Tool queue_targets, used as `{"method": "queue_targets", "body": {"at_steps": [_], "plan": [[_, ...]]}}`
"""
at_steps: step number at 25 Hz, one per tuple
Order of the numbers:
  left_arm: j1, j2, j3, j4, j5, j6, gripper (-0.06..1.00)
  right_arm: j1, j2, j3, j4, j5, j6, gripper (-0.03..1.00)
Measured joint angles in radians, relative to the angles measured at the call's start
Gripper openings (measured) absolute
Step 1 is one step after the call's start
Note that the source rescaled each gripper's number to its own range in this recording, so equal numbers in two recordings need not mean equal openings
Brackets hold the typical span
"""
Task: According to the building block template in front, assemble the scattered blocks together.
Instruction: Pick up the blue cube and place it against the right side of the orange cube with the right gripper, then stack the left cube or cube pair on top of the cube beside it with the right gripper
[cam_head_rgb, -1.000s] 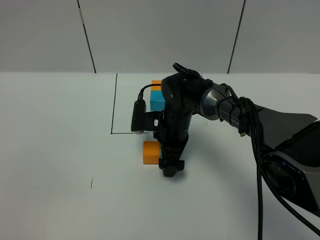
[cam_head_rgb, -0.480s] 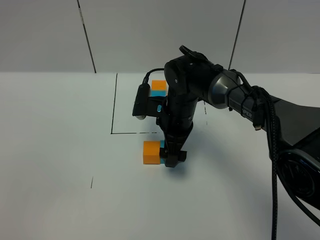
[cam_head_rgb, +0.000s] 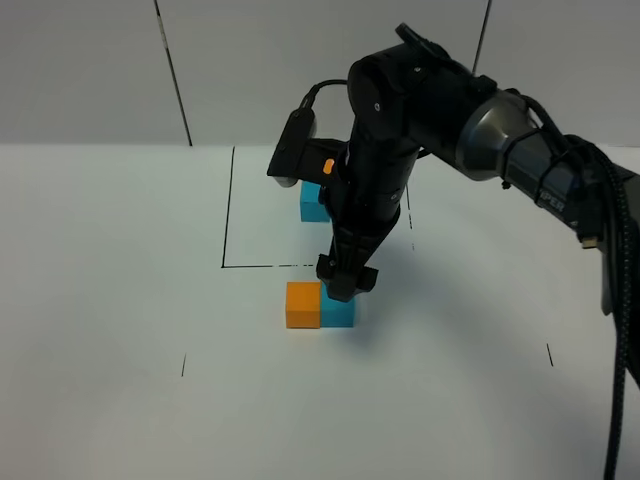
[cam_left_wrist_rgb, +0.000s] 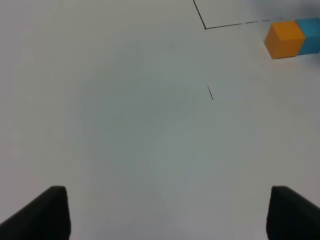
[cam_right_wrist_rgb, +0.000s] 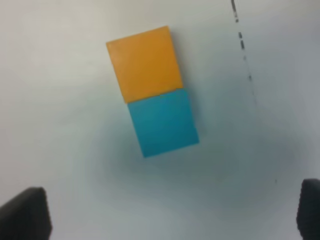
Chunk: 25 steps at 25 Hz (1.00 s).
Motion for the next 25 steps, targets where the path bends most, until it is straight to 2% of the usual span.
{"method": "queue_targets", "body": {"at_steps": [4,9,13,19,25], "plan": [[0.000,0.000,0.000,0.000,0.000,0.000,0.68,-0.003,-0.090,0.109,0.001,-0.005,0.025,0.98],[0.000,0.000,0.000,0.000,0.000,0.000,0.68,-0.030,-0.199,0.274,0.000,-0.080,0.054,0.98],[0.000,0.000,0.000,0.000,0.000,0.000,0.68,-0.059,-0.284,0.390,0.000,-0.136,0.126,0.97],[0.000,0.000,0.000,0.000,0.000,0.000,0.68,-0.108,-0.389,0.533,-0.003,-0.161,0.246,0.95],[0.000,0.000,0.000,0.000,0.000,0.000,0.68,-0.184,-0.489,0.679,-0.029,-0.344,0.434,0.95]]}}
